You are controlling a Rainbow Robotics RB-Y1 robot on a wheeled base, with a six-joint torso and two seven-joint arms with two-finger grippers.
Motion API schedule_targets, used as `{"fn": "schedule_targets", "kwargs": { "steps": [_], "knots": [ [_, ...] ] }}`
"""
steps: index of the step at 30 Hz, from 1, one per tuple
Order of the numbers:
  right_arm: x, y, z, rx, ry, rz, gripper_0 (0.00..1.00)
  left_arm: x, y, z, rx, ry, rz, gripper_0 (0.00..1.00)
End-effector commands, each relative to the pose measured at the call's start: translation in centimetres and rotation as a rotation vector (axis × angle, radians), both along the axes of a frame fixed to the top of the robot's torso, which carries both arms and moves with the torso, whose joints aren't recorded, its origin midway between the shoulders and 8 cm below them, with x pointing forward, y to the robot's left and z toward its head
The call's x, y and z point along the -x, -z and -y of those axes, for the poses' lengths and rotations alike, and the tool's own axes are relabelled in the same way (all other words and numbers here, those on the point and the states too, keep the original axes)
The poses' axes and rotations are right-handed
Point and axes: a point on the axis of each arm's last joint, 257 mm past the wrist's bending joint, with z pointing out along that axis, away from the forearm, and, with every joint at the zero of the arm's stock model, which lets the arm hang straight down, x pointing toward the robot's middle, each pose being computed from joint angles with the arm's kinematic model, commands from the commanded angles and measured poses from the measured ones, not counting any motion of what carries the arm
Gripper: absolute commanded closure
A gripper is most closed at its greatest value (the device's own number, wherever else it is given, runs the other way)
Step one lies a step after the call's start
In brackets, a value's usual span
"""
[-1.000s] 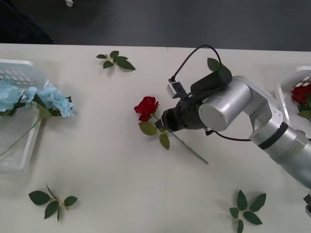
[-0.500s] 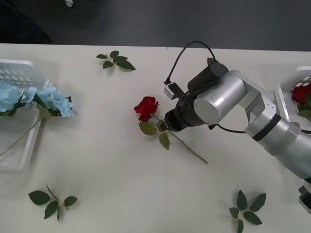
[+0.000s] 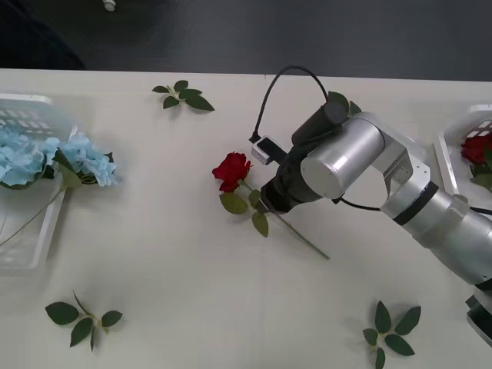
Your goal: Put the red flowers into the right box and the blue flowers into the left box
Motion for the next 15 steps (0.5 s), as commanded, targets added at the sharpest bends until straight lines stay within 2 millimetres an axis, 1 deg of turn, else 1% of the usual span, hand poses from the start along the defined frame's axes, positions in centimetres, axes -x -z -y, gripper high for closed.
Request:
{"fn": "schedule_targets", "kwargs": {
  "steps": [1, 2, 5, 8, 10, 11, 12, 15],
  "knots": [
    [0.1, -0.2, -3.4, 0.014, -0.1, 0.035, 0.0, 0.1, -3.0, 4.2, -0.024, 0.107, 0.052, 0.21],
    [0.1, -0.2, -3.5, 0.016, -0.102, 0.035, 0.0, 0.1, -3.1, 4.7, -0.016, 0.119, 0.056, 0.21],
    [-0.1, 0.4, -3.6, 0.036, -0.105, 0.028, 0.0, 0.4, -4.2, 8.0, 0.069, 0.187, 0.098, 0.21],
    [-0.2, 0.3, -3.7, 0.061, -0.117, 0.03, 0.0, 0.5, -5.4, 11.5, 0.163, 0.263, 0.141, 0.21],
    [-0.1, 0.3, -3.8, 0.081, -0.121, 0.036, 0.0, 0.8, -5.8, 13.9, 0.165, 0.343, 0.151, 0.21],
    [-0.2, 0.2, -3.9, 0.083, -0.122, 0.04, 0.0, 1.0, -5.8, 14.5, 0.161, 0.367, 0.147, 0.21],
    [-0.3, 0.2, -3.9, 0.084, -0.123, 0.043, 0.0, 1.4, -5.6, 15.7, 0.151, 0.414, 0.139, 0.2],
    [-0.8, 0.2, -3.1, 0.114, -0.123, 0.063, 0.0, 2.0, -5.6, 17.9, 0.101, 0.517, 0.14, 0.2]
  ]
}}
